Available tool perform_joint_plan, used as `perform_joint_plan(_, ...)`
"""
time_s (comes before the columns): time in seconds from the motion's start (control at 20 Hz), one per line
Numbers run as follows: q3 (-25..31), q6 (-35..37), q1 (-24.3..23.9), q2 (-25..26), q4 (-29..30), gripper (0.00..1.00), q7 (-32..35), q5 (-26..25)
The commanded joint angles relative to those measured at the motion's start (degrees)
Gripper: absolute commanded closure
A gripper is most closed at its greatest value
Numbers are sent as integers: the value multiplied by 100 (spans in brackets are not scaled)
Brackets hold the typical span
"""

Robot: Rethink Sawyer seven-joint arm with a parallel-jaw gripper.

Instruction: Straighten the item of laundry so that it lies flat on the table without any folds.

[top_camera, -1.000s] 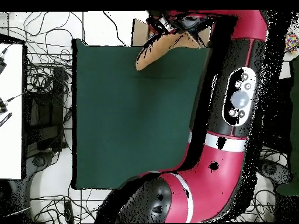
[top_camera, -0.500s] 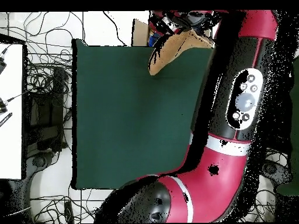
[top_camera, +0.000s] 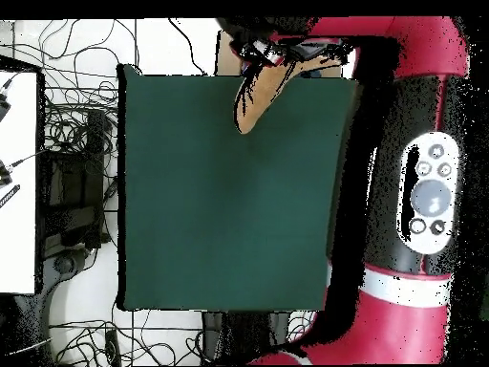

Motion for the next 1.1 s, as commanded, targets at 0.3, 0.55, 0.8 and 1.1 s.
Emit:
perform_joint_plan(0.3, -476, -1247, -334, -516, 2254, 100, 639, 351)
perform_joint_plan(0.55, -478, -1766, -490, -440, 2626, 100, 603, 395)
perform_joint_plan(0.8, -427, -2488, -710, -360, 3199, 100, 658, 366)
perform_joint_plan(1.1, -490, -3408, -964, -352, 4041, 100, 873, 236)
